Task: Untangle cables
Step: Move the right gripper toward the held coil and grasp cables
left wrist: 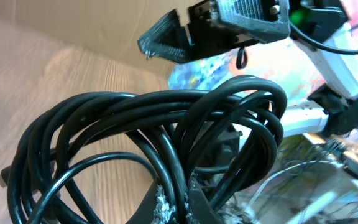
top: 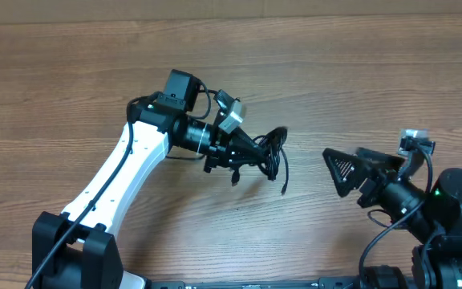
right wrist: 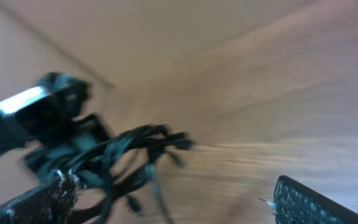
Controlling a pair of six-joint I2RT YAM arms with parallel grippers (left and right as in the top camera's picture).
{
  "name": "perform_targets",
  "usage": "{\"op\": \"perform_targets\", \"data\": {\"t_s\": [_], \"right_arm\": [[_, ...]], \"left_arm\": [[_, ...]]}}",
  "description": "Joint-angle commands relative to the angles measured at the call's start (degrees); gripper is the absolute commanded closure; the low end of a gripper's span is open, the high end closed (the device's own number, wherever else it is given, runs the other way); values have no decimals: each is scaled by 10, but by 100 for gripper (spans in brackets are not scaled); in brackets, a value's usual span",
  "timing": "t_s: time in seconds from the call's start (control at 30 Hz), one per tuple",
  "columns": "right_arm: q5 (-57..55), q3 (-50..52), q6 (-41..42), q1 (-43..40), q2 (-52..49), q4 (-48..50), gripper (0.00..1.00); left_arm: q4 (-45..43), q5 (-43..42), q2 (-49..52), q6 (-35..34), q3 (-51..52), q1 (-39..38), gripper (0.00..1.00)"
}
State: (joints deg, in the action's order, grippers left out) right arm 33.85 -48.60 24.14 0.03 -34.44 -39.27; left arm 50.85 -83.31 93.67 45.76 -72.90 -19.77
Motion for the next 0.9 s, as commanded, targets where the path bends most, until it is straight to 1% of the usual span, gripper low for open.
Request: {"op": "perform_targets", "data": {"t_s": [0.0, 0.07, 0.13, 0.27, 0.37, 0.4, 0.47, 0.53, 0.57, 0.6, 0.7, 0.8, 0.87], "right_arm": [[133, -18, -2, -2, 3, 37, 0], [189, -18, -2, -2, 3, 66, 0], [222, -18, -4, -2, 3, 82, 0], [230, -18, -4, -1, 3, 90, 0], [223, -18, -4, -1, -1, 90, 0], [214, -18, -3, -1, -10, 90, 0], [211, -18, -1, -1, -26, 90, 0], [212, -18, 30, -1, -59, 90, 0], [212, -18, 35, -1, -67, 89, 0], [214, -18, 36, -1, -83, 87, 4], [206, -18, 35, -1, -96, 83, 4], [157, -18, 28, -1, -100, 57, 5], [147, -18, 19, -1, -100, 49, 5]], "left_arm": [[-39, -72, -1, 74, -15, -5, 96], [-67, -72, -1, 74, -15, -17, 96], [-87, -72, -1, 74, -15, -37, 96], [-142, -54, -1, 70, -15, -76, 96], [-194, 70, -1, -7, -15, -106, 96], [-221, 140, -1, -38, -15, -117, 96], [-251, 175, -1, -42, -15, -125, 96], [-312, 197, -1, -42, -15, -129, 96], [-322, 205, -1, -42, -15, -129, 96], [-330, 219, -2, -42, -15, -128, 96], [-327, 262, -9, -42, -15, -127, 96], [-324, 275, -39, -42, -15, -127, 96], [-312, 297, -63, -39, -15, -127, 96]]}}
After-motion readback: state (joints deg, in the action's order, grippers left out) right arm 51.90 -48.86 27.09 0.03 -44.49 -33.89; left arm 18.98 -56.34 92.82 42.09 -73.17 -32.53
